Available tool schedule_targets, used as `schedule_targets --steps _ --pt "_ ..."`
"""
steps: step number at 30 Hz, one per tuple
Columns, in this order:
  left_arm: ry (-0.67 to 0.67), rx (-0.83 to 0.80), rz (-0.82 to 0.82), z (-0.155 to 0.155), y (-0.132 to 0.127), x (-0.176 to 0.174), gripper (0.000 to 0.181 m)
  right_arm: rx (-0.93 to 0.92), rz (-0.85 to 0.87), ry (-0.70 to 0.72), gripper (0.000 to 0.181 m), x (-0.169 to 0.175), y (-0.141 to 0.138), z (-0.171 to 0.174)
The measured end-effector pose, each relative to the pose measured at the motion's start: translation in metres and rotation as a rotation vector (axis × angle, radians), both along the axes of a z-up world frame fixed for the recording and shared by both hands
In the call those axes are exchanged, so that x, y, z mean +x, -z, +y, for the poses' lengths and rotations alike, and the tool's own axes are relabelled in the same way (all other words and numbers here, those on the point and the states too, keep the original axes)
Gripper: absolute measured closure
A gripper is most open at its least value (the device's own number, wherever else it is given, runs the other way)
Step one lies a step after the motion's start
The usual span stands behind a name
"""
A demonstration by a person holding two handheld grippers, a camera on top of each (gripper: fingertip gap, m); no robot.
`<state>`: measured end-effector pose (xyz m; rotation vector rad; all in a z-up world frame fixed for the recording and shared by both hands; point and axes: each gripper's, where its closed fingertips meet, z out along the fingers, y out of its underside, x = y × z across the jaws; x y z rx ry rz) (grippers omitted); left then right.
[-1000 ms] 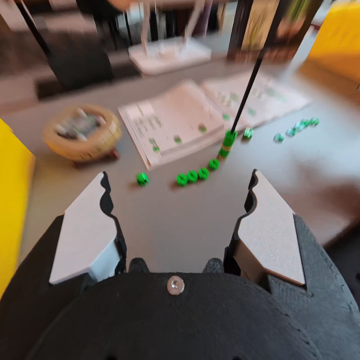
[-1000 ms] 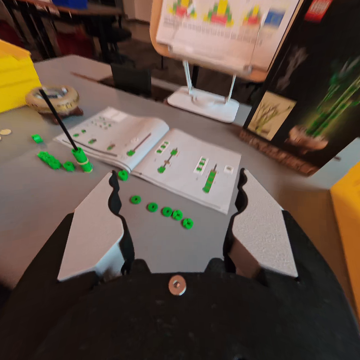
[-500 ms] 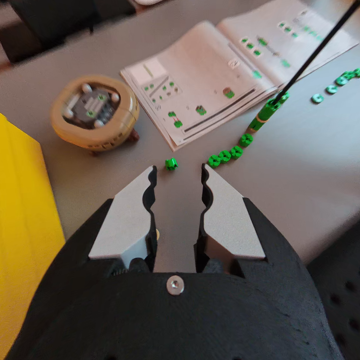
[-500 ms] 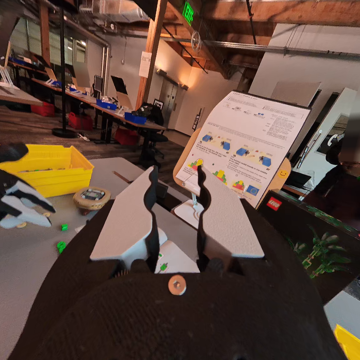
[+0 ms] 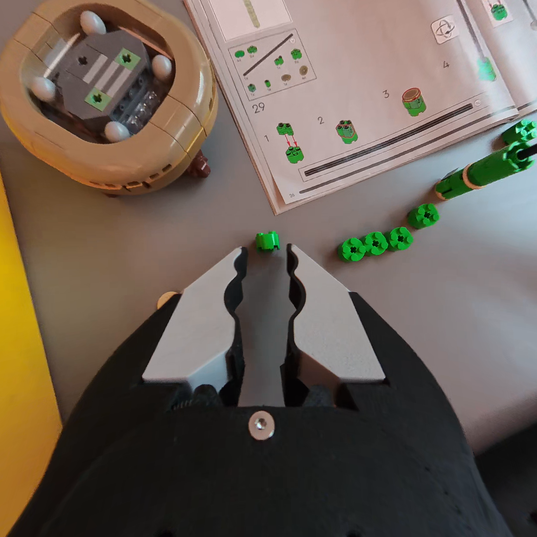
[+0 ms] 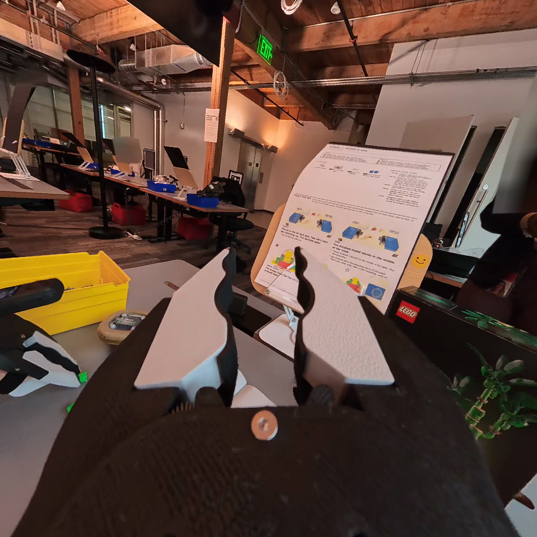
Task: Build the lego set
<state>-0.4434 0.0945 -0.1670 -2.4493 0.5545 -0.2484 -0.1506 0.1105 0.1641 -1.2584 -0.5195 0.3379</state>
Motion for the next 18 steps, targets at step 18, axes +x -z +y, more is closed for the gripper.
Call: schedule_targets --steps 18 --pt "0.403 0.914 -0.178 -0.026 -0.257 0.079 0.167 -0.090 -0.129 -0.550 0.139 -0.107 -0.014 -0.058"
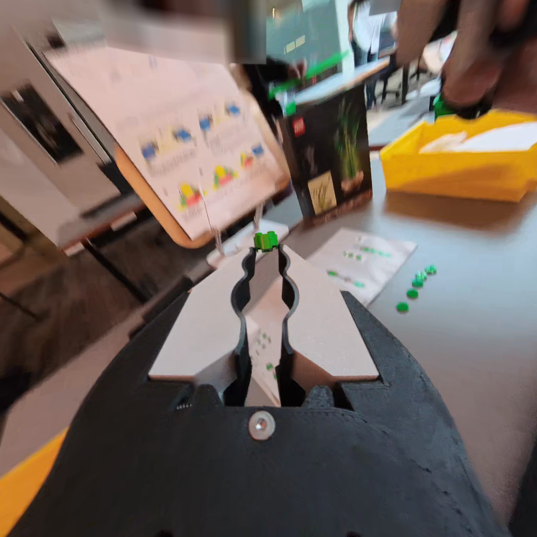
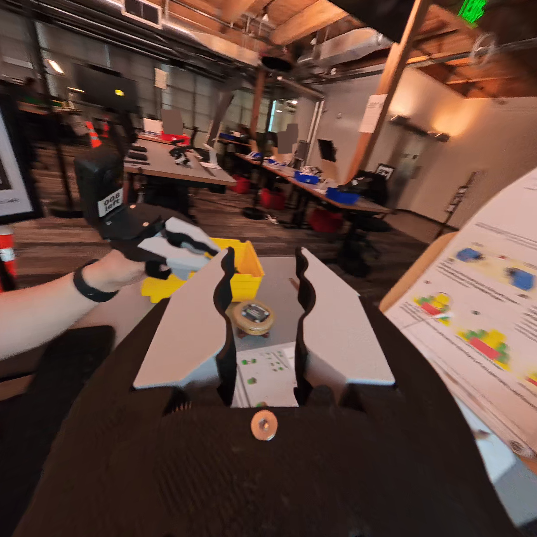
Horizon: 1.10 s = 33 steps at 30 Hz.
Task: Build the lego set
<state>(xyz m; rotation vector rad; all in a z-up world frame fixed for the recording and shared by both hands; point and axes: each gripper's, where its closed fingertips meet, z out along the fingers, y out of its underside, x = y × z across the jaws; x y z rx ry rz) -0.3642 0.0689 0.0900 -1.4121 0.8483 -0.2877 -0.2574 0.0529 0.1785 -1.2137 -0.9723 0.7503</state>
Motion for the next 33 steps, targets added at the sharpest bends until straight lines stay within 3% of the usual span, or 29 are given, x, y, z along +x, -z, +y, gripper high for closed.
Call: schedule_targets --steps 4,9,13,21,24,33 --pt "0.078 0.168 -0.045 -0.017 -0.065 0.021 0.168 -0.119 0.056 -0.068 0.134 -0.021 -0.009 -0.012" --pt "0.151 0.284 -0.062 -0.027 -0.099 0.049 0.168 -0.186 0.175 -0.116 0.138 -0.029 -0.014 -0.015" --pt "0.200 0.304 -0.098 -0.030 -0.096 0.065 0.168 -0.210 0.239 -0.185 0.147 -0.033 -0.017 -0.022" --pt "0.210 0.306 -0.050 -0.025 -0.079 0.068 0.168 -0.328 0.189 -0.199 0.149 -0.046 0.006 -0.008" --pt "0.196 0.313 -0.038 -0.023 -0.077 0.068 0.168 -0.326 0.191 -0.230 0.167 -0.049 0.007 -0.010" --pt "0.223 0.295 0.007 -0.026 -0.069 0.067 0.160 -0.341 0.120 -0.216 0.167 -0.043 0.017 -0.008"
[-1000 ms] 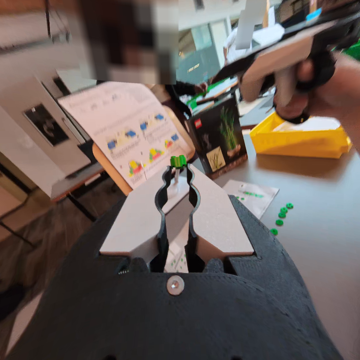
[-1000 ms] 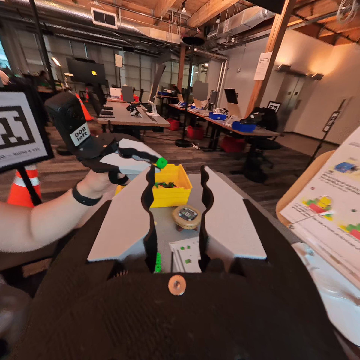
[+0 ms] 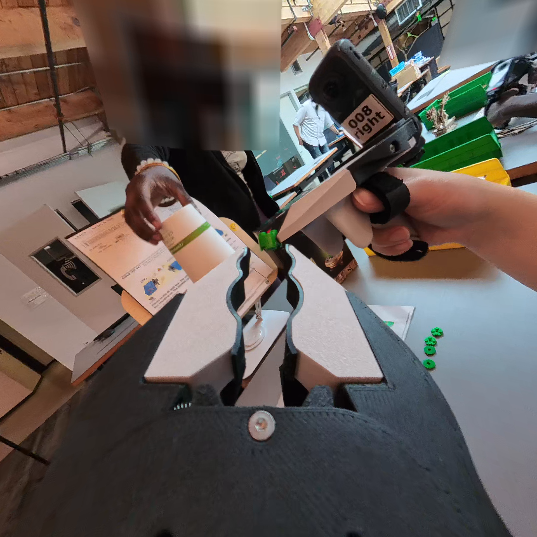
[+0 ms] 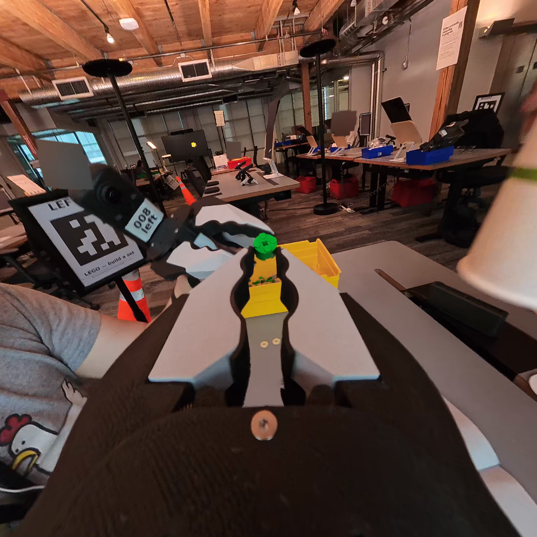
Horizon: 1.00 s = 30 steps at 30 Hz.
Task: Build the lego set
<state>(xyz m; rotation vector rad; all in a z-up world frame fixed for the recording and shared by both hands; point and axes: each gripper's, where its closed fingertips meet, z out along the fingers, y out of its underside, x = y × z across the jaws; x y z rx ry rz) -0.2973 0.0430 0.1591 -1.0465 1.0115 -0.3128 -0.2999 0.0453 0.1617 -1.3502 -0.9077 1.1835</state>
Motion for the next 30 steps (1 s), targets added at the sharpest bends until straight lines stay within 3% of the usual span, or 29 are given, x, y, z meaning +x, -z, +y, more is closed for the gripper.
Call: schedule_targets --steps 5,15,30 --pt "0.130 -0.163 0.035 -0.011 0.009 -0.003 0.152 0.122 -0.130 0.015 0.167 0.002 0.009 -0.006" --pt "0.206 -0.192 0.145 -0.028 0.025 0.004 0.147 0.208 -0.278 -0.062 0.167 -0.008 0.028 -0.024" --pt "0.307 -0.166 0.166 -0.046 0.025 0.003 0.159 0.151 -0.223 -0.222 0.167 -0.011 0.026 -0.043"
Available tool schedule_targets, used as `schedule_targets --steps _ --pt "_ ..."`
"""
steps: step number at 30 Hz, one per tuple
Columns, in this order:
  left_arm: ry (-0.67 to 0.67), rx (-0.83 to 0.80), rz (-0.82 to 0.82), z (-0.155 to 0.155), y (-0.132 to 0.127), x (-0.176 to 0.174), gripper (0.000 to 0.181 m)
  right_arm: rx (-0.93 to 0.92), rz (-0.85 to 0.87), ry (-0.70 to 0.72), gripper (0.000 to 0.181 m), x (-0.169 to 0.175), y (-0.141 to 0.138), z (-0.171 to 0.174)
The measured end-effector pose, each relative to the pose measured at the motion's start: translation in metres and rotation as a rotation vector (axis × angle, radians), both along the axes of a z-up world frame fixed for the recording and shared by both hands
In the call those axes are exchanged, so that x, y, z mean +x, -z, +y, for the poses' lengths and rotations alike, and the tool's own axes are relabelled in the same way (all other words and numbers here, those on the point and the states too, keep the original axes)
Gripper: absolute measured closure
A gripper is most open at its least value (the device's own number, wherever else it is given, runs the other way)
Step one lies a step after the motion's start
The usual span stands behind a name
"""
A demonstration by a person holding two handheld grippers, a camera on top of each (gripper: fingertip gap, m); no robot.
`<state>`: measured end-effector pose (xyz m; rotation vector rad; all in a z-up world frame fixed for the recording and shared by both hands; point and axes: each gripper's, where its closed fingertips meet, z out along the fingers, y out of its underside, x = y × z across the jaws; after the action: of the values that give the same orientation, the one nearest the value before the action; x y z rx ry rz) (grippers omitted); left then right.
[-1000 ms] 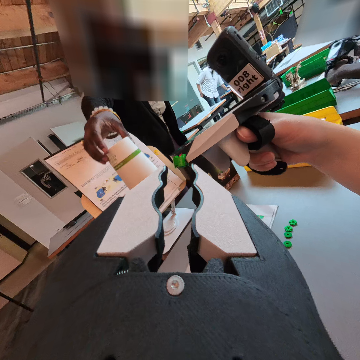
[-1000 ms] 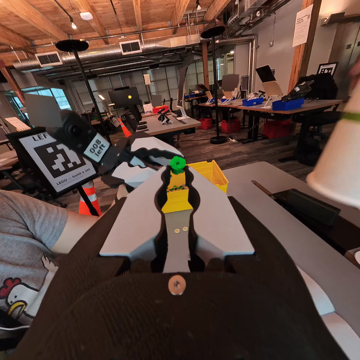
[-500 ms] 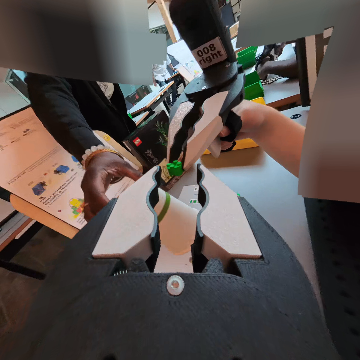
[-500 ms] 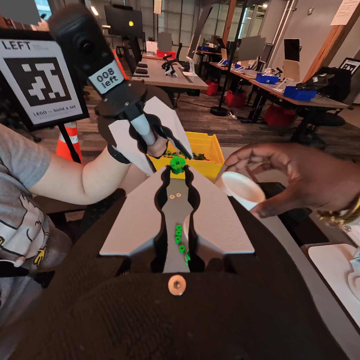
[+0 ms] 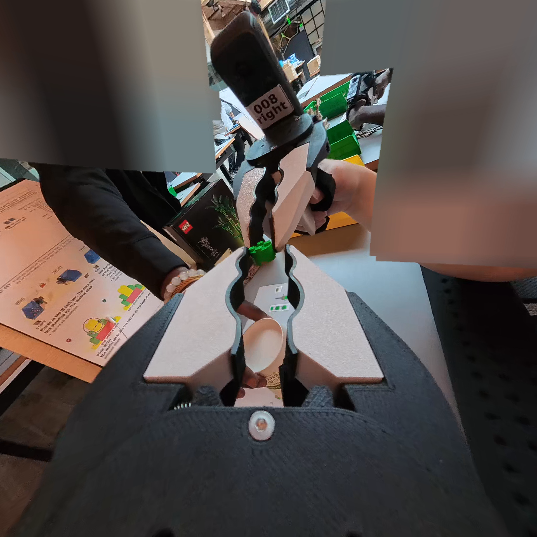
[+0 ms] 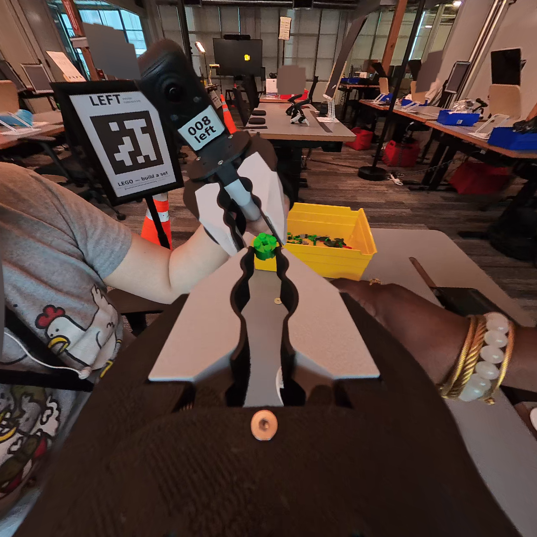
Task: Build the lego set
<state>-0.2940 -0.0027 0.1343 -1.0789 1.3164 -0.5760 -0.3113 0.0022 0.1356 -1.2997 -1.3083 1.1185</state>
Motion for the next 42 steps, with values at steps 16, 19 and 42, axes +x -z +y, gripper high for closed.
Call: schedule_targets --steps 16,19,42 --pt "0.024 0.130 0.030 -0.013 0.002 0.002 0.146 -0.258 0.047 -0.159 0.167 0.005 -0.005 -0.018" --pt "0.040 0.061 0.028 -0.013 0.003 0.005 0.151 -0.277 0.014 -0.158 0.167 0.005 0.001 -0.017" --pt "-0.051 0.451 0.035 -0.016 -0.005 -0.004 0.169 -0.471 0.071 -0.219 0.157 -0.007 -0.003 -0.021"
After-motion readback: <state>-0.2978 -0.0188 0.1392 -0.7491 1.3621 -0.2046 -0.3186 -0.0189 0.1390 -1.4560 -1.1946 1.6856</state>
